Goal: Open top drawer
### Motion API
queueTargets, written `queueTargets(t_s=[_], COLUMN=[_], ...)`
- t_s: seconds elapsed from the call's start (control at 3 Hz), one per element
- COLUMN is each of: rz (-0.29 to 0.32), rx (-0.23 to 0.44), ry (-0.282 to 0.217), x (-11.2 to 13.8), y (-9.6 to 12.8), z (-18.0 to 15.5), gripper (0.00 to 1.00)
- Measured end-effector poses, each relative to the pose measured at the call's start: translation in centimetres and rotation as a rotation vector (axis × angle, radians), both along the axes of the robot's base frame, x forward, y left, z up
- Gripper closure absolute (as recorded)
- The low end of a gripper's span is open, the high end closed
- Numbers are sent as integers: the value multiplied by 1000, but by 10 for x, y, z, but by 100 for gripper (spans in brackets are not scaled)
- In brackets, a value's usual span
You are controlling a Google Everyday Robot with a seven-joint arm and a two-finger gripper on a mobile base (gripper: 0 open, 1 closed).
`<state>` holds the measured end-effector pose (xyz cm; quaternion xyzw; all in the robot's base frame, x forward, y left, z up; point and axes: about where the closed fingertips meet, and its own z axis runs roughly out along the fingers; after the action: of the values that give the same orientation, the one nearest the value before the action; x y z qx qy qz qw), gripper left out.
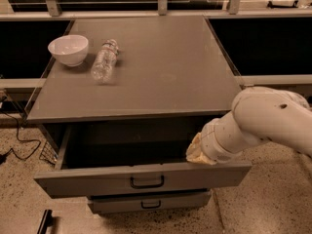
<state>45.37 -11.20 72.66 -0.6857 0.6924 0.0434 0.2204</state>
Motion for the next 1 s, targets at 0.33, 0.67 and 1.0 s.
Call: queueTargets(t_s=[0.33, 0.67, 1.0], rz=[10, 10, -16], rx=[12, 12, -3], ry=[-44, -44, -93], x=[8, 8, 15], y=[10, 10, 3], z=[-3, -3, -11], gripper=[100, 100, 100])
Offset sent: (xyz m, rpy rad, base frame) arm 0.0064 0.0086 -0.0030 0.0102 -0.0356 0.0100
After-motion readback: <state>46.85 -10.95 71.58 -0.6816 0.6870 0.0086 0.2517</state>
